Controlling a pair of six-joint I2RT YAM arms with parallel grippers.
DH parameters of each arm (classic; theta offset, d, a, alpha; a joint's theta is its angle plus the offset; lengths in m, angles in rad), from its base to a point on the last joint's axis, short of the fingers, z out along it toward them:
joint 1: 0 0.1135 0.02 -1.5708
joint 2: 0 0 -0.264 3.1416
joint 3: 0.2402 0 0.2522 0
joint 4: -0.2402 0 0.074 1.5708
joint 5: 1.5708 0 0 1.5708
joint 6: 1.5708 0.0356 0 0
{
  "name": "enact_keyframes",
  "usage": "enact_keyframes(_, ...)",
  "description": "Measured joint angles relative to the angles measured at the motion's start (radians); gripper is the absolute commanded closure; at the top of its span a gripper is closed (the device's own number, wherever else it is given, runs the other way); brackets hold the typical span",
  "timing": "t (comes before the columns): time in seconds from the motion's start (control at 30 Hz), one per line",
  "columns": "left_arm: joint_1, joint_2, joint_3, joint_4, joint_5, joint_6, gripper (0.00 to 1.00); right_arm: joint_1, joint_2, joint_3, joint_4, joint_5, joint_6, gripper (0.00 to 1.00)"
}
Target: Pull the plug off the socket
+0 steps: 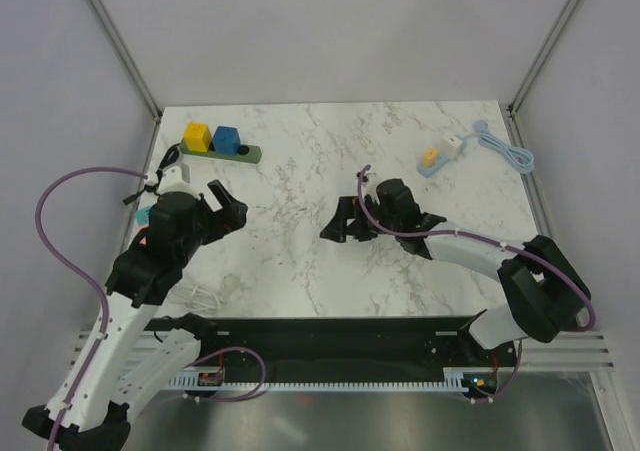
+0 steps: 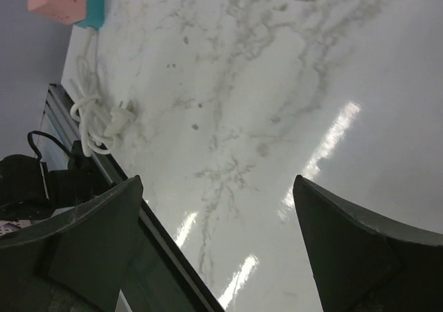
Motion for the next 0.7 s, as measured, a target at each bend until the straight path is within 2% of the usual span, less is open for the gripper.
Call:
enact_keyframes(0.1,0.048,0.068,0.047,-0.087,-0.058,0.009,0.0,0.097,0.092,0.113,0.055,0.007,-0.01,0.02)
enact_keyframes(0.3,0.182,0.138,0.062,-0.189,-0.061,0.027,0.0,0.306,0.345,0.385,0.094,0.032,-0.097,0.02)
enact_keyframes(0.53,0.186,0.116,0.142,-0.244,-0.117,0.032,0.08,0.515,0.653,0.73,0.066,0.038,-0.267,0.13)
enact_keyframes(0.7,0.189,0.05,0.2,-0.263,-0.193,0.056,0.1,0.59,0.827,0.921,0.028,0.029,-0.314,0.18)
